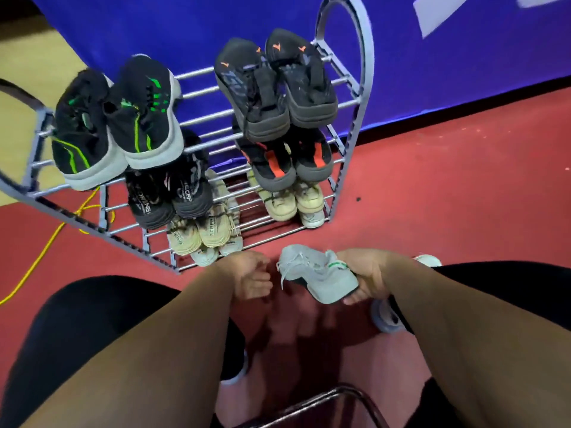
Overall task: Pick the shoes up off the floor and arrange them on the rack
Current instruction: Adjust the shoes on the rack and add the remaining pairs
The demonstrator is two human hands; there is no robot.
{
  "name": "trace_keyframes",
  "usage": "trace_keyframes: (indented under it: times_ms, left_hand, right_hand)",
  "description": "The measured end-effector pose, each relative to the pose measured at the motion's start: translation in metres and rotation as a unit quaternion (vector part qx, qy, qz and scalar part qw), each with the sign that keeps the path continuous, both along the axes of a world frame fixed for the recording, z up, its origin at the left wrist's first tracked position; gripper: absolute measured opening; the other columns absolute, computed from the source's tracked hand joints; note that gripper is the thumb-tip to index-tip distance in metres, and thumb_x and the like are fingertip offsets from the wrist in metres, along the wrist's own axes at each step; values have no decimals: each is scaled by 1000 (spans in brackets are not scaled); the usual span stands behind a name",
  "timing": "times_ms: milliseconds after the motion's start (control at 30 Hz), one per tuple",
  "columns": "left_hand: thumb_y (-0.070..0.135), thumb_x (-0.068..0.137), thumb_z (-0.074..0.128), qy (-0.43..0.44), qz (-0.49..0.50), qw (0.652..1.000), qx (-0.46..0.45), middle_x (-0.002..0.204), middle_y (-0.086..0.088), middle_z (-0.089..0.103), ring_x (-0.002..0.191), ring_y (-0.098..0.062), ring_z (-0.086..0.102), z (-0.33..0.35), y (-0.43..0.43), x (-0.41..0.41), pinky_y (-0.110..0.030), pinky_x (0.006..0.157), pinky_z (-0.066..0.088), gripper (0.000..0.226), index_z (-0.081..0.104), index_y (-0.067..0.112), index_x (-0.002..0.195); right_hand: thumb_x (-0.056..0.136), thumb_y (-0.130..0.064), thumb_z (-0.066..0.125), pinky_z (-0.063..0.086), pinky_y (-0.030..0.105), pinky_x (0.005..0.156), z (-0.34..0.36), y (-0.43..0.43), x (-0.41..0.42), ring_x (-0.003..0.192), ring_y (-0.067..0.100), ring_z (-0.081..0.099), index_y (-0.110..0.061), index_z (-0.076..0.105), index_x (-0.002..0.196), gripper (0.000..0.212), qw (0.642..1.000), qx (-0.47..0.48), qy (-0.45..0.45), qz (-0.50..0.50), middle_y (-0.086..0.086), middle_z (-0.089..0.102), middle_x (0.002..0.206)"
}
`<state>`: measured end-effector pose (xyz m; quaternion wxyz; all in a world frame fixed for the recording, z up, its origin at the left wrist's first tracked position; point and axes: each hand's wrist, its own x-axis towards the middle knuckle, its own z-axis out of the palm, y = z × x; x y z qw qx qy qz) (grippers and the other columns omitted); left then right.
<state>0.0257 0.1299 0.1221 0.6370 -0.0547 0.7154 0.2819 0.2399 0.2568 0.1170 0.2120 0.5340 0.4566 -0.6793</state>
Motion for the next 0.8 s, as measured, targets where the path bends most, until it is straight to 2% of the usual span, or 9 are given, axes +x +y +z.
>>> trace_keyframes:
  times_ms: [133,200,267,367,400,500,667,733,800]
  left_hand:
    - [31,102,55,-31,-43,998,-33,132,-17,58,112,-37,61,-33,22,4,-46,87,53,35,53,5,126]
    - [37,102,56,-49,-58,996,-43,132,-16,58,115,-38,62,-48,30,3,-48,83,55,41,53,6,129]
    - [32,101,56,-66,-61,994,-58,130,-16,60,112,-39,64,-62,35,1,-50,86,55,37,54,6,127]
    - [22,95,55,-92,-82,990,-74,128,-12,63,111,-39,65,-85,37,-4,-50,91,56,32,58,7,123]
    - [22,95,55,-100,-86,988,-75,129,-11,62,113,-39,65,-92,39,-6,-49,92,56,31,59,8,122]
    - [23,94,62,-119,-80,986,-79,131,-11,62,113,-36,66,-113,43,-10,-48,90,57,32,63,7,121]
    - [21,95,65,-125,-39,989,-62,125,-15,62,102,-36,69,-139,57,-11,-48,90,57,34,62,5,125]
    - [18,97,63,-130,-9,990,-46,124,-18,64,103,-35,70,-144,66,-12,-44,87,59,29,64,4,122]
    - [14,98,60,-126,36,991,-23,128,-19,65,107,-33,70,-149,74,-12,-40,84,60,31,64,1,127]
  right_hand:
    - [101,-35,53,54,23,53,-47,10,-24,62,18,65,-13,69,92,29,997,-26,-12,-66,5,68,80]
    - [102,-29,53,53,29,62,-72,14,-33,65,22,66,-11,68,91,26,993,-38,-1,-112,10,67,82]
    - [101,-25,58,56,33,67,-92,19,-38,71,26,69,-8,68,94,20,989,-48,3,-139,12,70,83]
    - [101,-13,60,52,23,44,-118,26,-45,47,19,67,-3,66,84,21,980,-68,24,-183,9,69,60]
    - [99,-14,62,52,24,45,-127,29,-49,49,19,68,-3,68,85,18,982,-74,25,-174,9,71,63]
    - [94,-15,61,55,31,66,-151,38,-62,64,20,70,-10,73,89,14,984,-86,21,-153,6,74,74]
    - [96,-10,54,50,22,46,-170,56,-90,46,17,65,-9,68,75,24,982,-82,32,-170,5,69,57]
    - [96,-8,52,45,18,40,-176,64,-102,45,17,63,-8,65,76,24,980,-63,43,-183,7,67,58]
    - [97,-10,52,46,19,42,-183,72,-109,53,18,63,-12,66,80,22,982,-52,49,-177,7,66,67]
